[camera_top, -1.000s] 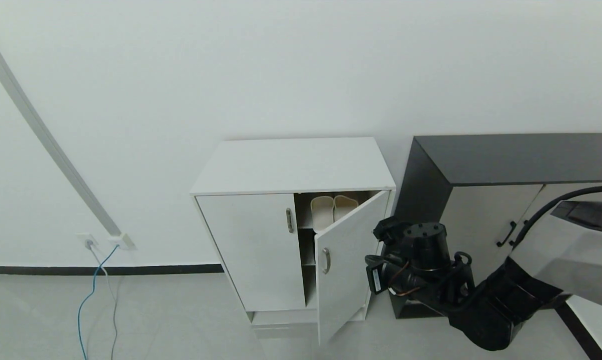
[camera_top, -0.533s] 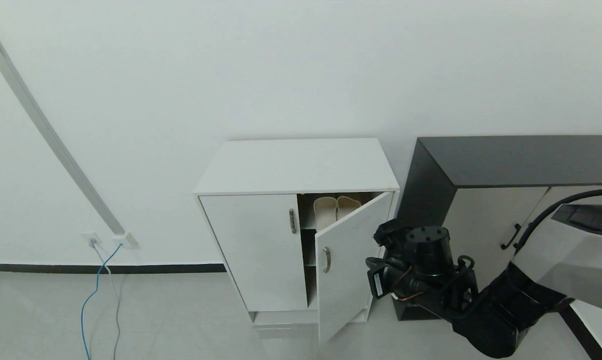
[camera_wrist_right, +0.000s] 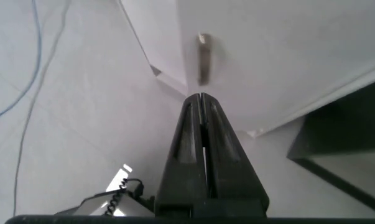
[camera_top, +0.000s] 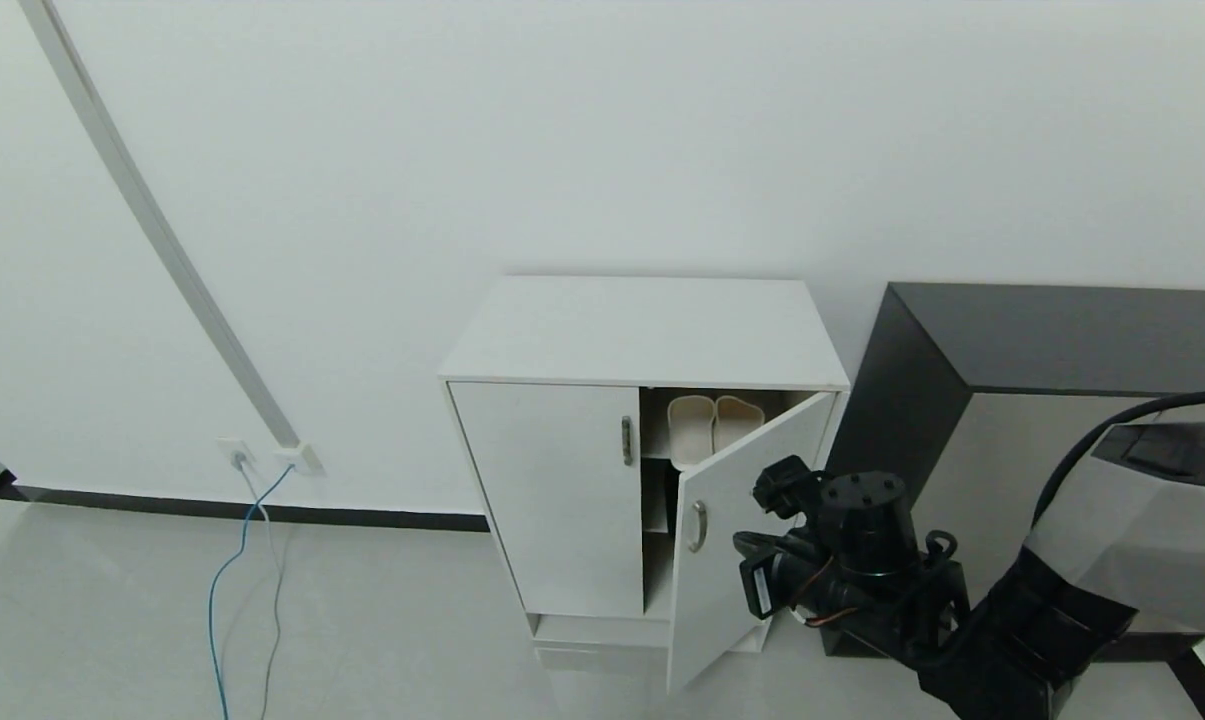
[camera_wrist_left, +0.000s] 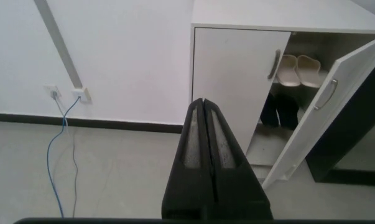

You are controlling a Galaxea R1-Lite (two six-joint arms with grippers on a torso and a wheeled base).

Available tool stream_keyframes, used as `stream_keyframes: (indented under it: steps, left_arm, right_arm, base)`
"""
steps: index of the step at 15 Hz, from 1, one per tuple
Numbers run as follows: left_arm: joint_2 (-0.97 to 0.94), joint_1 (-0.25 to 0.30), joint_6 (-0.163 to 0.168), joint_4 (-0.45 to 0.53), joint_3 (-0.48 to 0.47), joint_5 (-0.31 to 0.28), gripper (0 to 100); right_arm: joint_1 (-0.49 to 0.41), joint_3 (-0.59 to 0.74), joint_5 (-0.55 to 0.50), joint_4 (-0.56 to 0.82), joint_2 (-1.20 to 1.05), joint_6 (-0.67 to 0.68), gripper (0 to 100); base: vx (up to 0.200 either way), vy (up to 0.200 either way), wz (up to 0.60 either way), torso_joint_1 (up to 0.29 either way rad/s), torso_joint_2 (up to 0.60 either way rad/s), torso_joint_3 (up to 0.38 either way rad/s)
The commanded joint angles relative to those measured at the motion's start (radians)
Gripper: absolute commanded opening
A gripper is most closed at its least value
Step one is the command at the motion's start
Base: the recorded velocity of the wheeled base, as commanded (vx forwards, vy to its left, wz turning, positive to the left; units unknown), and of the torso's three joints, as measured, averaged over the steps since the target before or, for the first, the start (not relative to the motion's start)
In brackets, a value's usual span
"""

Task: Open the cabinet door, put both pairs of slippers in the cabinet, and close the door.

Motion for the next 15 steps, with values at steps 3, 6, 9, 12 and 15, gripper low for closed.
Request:
stream_keyframes:
  steps: [3, 6, 9, 12, 15]
  left_arm:
    - [0.000, 0.001, -0.001, 0.000, 0.000, 0.000, 0]
    - [0.000, 0.001, -0.001, 0.000, 0.000, 0.000, 0]
    - [0.000, 0.001, -0.002, 0.000, 0.000, 0.000, 0]
    - [0.000, 0.001, -0.002, 0.000, 0.000, 0.002, 0]
    - [0.000, 0.001, -0.002, 0.000, 0.000, 0.000, 0]
  right_arm:
    - [0.004, 0.126, -0.010, -0.042, -0.045, 0.001, 0]
    - [0.004, 0.195, -0.011, -0.073, -0.079, 0.001, 0]
    - [0.000, 0.193, -0.011, -0.077, -0.066, 0.001, 0]
    - [-0.005, 0.162, -0.011, -0.076, -0.042, 0.001, 0]
    - [-0.017, 0.115, -0.010, -0.076, 0.001, 0.001, 0]
  base:
    - [0.200, 0.000, 0.00, 0.002, 0.01, 0.002]
    - [0.200, 0.000, 0.00, -0.007, 0.00, 0.005]
    - [0.000, 0.000, 0.00, 0.000, 0.00, 0.000]
    - [0.000, 0.000, 0.00, 0.000, 0.00, 0.000]
    - [0.000, 0.000, 0.00, 0.000, 0.00, 0.000]
